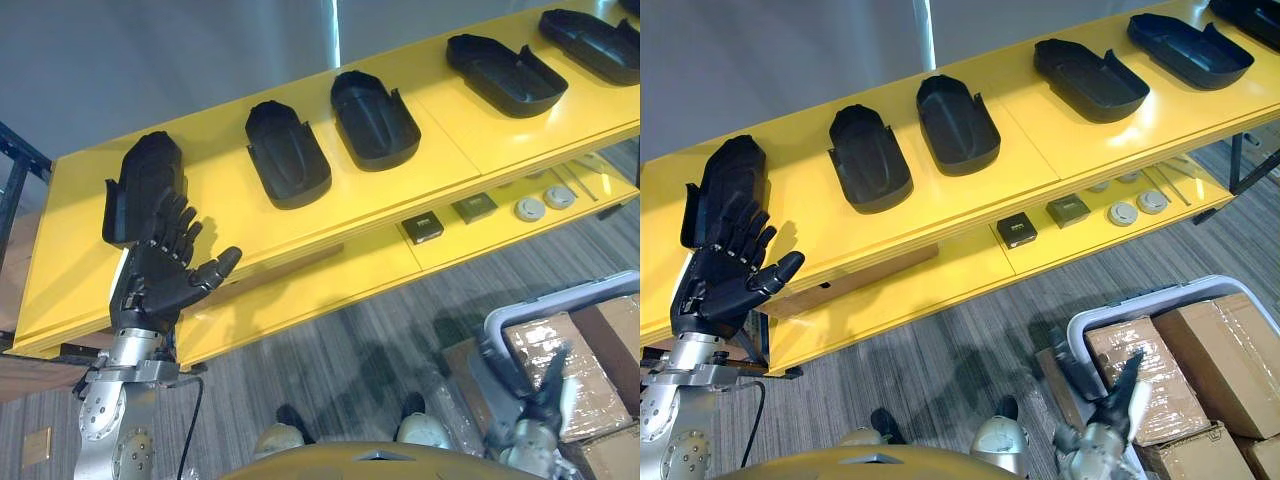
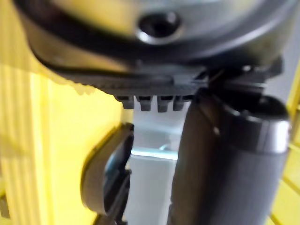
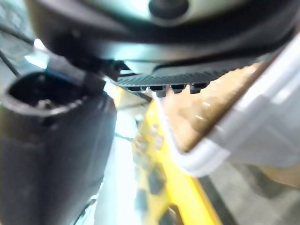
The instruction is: Walk over and take three plastic housings, then place them on the shelf
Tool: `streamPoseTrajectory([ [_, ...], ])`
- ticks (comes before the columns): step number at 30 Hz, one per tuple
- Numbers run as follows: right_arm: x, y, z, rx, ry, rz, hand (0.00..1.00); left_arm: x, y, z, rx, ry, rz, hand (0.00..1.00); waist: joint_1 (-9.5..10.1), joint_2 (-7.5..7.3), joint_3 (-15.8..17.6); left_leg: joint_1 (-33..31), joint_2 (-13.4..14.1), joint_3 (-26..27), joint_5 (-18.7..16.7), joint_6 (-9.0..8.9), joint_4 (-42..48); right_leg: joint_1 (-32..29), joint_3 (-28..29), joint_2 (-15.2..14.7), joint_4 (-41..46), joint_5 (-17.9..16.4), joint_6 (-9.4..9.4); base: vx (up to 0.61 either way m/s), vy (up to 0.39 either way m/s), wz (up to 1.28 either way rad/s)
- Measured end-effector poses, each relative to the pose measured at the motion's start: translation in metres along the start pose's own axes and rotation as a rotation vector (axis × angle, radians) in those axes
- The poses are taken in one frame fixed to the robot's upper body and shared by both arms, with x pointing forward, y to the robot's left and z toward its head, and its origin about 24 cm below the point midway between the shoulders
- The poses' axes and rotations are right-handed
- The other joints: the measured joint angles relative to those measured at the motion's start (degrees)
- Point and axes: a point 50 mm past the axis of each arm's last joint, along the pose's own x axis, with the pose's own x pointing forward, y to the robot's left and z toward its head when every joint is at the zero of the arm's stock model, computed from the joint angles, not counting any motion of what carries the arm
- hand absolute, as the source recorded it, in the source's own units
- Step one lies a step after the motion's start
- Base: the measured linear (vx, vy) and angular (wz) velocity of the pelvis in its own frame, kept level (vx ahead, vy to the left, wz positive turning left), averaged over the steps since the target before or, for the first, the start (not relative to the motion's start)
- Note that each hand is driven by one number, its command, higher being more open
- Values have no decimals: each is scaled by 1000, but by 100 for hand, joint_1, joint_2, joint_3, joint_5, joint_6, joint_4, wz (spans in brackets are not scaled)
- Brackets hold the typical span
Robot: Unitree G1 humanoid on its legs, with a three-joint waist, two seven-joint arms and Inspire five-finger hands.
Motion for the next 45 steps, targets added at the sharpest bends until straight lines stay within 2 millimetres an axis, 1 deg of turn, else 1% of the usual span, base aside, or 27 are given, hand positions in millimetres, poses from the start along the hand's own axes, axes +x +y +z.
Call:
streamPoseTrajectory([
  [1,11,0,29,78,-134,-47,100,3,-5,7,-1,-31,-33,100,0,-4,-4,51,15,54,-8,-11,0,16,55,27,-20,16,-11,-23,-9,-27],
  [2,17,-1,51,132,-234,-77,100,5,-8,13,6,-48,-62,100,-3,-10,-8,76,29,87,-14,-20,7,49,79,55,-76,50,-24,-31,-20,-18],
  [3,24,-3,80,204,-370,-105,100,9,-11,19,11,-68,-102,100,-11,-18,-18,86,44,95,-14,-21,14,85,79,80,-139,87,-23,-26,-22,-9],
  [4,28,-3,95,236,-439,-111,100,11,-13,22,19,-77,-120,100,-11,-22,-27,86,46,96,-14,-21,15,95,79,87,-165,106,-27,-42,-29,-3],
  [5,33,-4,121,284,-565,-103,100,15,-15,27,32,-94,-149,100,-5,-37,-37,94,47,102,-13,-22,19,124,82,99,-225,149,-16,0,0,0],
  [6,36,-4,133,298,-621,-90,100,17,-16,29,35,-102,-159,100,0,-45,-35,108,46,102,-13,-22,18,155,78,102,-258,170,-19,-43,-14,-3],
  [7,41,-2,154,321,-713,-43,100,21,-17,30,32,-109,-163,100,4,-74,-42,152,41,114,-15,-24,13,228,79,113,-336,218,-11,-31,-4,-2],
  [8,45,3,170,339,-777,26,100,24,-18,29,25,-102,-156,100,1,-128,-92,160,39,110,-17,-26,12,274,65,125,-418,258,-12,-45,-11,-1],
  [9,47,6,176,348,-797,60,100,25,-19,29,21,-98,-151,100,5,-156,-112,160,40,101,-16,-28,12,296,57,134,-456,276,-9,-35,-18,2],
  [11,52,21,197,375,-849,208,100,27,-21,23,2,-69,-121,100,16,-264,-177,134,38,63,-13,-29,-10,327,17,156,-568,338,-5,-30,-21,6],
  [12,53,24,201,380,-855,248,100,27,-22,20,-6,-56,-113,100,19,-286,-187,126,35,39,-9,-30,-11,341,-4,155,-585,345,-3,-15,-14,15],
  [14,55,42,214,387,-859,404,100,27,-24,6,-9,3,-91,100,24,-338,-217,100,20,-73,21,-14,-34,392,-105,147,-599,350,2,-3,-9,22],
  [16,55,56,222,388,-857,515,100,26,-27,-2,-24,34,-85,100,41,-363,-230,50,14,-133,76,-2,-51,381,-167,145,-599,355,8,-1,-10,19],
  [17,55,69,227,370,-862,600,100,26,-30,-9,-20,58,-81,100,65,-376,-238,45,3,-175,123,1,-112,386,-216,149,-599,357,11,-3,-15,23],
  [18,55,89,234,343,-860,705,100,25,-37,-18,16,96,-91,100,126,-394,-249,34,1,-237,165,11,-149,395,-268,157,-599,358,11,-5,-14,23],
  [20,56,115,239,321,-831,797,100,26,-47,-29,35,127,-96,100,175,-408,-256,-50,-12,-392,209,37,-155,423,-414,146,-596,360,14,-8,-9,33],
  [21,58,120,239,313,-819,811,100,27,-50,-32,33,134,-96,100,200,-409,-255,-62,-14,-418,218,45,-156,429,-443,144,-595,361,15,-10,-1,31],
  [22,61,131,237,295,-790,834,100,28,-53,-37,47,147,-93,100,299,-409,-255,-63,-16,-467,226,50,-156,456,-479,142,-595,360,15,-6,2,21],
  [24,63,142,232,289,-750,851,100,27,-59,-44,62,170,-99,100,375,-409,-255,-103,-31,-591,245,70,-157,500,-594,130,-596,360,14,-1,5,27],
  [27,62,154,233,296,-733,876,100,24,-66,-53,70,203,-89,100,402,-403,-254,-204,-92,-705,279,108,-159,484,-703,78,-596,364,21,2,19,19],
  [30,59,165,239,321,-737,892,100,23,-70,-57,50,212,-59,100,439,-402,-252,-244,-124,-784,297,132,-160,479,-742,49,-596,381,32,1,28,10],
  [34,53,187,256,335,-760,963,100,23,-73,-61,4,199,23,100,467,-382,-246,-324,-135,-915,341,166,-161,486,-869,40,-588,384,28,-8,14,15],
  [37,53,204,268,325,-763,1002,100,20,-75,-67,-16,213,54,100,526,-321,-211,-439,-152,-1096,401,200,-162,488,-1033,27,-570,382,25,-10,16,28],
  [38,54,207,270,317,-761,1007,100,20,-77,-68,-19,218,52,100,571,-300,-192,-447,-154,-1117,410,206,-162,488,-1054,23,-562,380,22,-14,31,17],
  [40,57,217,273,288,-741,1026,100,17,-83,-75,-36,247,37,100,720,-210,-138,-470,-182,-1200,430,225,-163,497,-1146,-20,-501,361,4,-18,41,18],
  [42,58,222,275,288,-728,1043,100,15,-87,-77,-44,257,23,100,799,-153,-89,-546,-210,-1289,455,246,-163,482,-1229,-48,-476,355,-2,-15,37,25],
  [45,61,233,275,259,-679,1058,100,15,-89,-78,-49,262,16,100,817,-121,-31,-635,-234,-1422,508,279,-162,476,-1365,-74,-435,347,-4,-18,35,24],
])
